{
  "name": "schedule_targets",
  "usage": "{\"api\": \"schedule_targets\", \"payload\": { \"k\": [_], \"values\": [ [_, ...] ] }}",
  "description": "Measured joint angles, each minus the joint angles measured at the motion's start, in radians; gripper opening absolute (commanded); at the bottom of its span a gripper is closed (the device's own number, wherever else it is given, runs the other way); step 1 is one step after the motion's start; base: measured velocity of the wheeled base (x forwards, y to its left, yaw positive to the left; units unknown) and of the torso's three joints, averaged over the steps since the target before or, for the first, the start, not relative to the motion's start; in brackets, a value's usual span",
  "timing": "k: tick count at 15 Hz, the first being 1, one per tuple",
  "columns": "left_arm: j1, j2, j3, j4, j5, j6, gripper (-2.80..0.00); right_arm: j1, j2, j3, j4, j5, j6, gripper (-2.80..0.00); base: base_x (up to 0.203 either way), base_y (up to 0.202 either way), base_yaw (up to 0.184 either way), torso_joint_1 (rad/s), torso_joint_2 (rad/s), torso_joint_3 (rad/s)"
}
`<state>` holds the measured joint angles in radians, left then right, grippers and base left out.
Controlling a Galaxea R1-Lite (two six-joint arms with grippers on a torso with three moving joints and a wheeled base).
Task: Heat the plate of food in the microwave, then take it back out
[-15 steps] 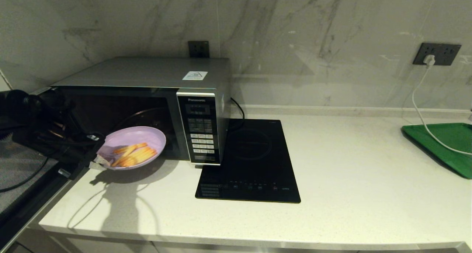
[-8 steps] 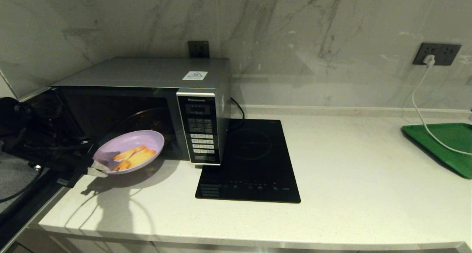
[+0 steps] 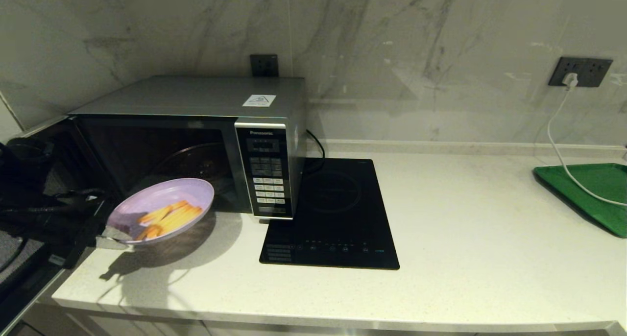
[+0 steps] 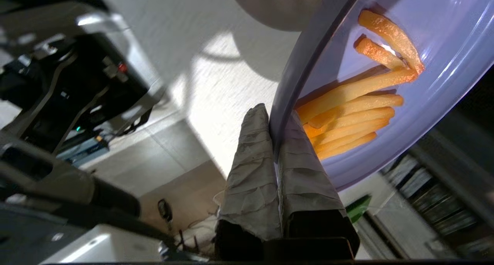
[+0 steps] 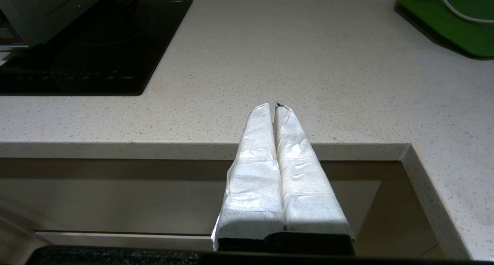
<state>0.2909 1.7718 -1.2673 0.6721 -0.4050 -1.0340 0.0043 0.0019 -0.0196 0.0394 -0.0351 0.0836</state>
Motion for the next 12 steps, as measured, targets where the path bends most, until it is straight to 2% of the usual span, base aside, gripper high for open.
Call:
{"api": "schedule_targets", "payload": {
  "k": [5, 9, 12],
  "values": [
    [-0.033, -0.118, 0.181, -0.005, -0.006, 0.073, -2.8, 0.0, 0.0, 0.0, 0.0, 0.0, 0.0, -2.8, 0.0, 0.0, 0.0, 0.0, 0.0, 0.0],
    [-0.134, -0.18, 0.262, -0.048, -0.001, 0.069, -2.8, 0.0, 0.0, 0.0, 0.0, 0.0, 0.0, -2.8, 0.0, 0.0, 0.0, 0.0, 0.0, 0.0],
    [-0.239, -0.201, 0.287, -0.09, 0.026, 0.07, -2.8, 0.0, 0.0, 0.0, 0.0, 0.0, 0.0, -2.8, 0.0, 0.0, 0.0, 0.0, 0.0, 0.0]
  ]
}}
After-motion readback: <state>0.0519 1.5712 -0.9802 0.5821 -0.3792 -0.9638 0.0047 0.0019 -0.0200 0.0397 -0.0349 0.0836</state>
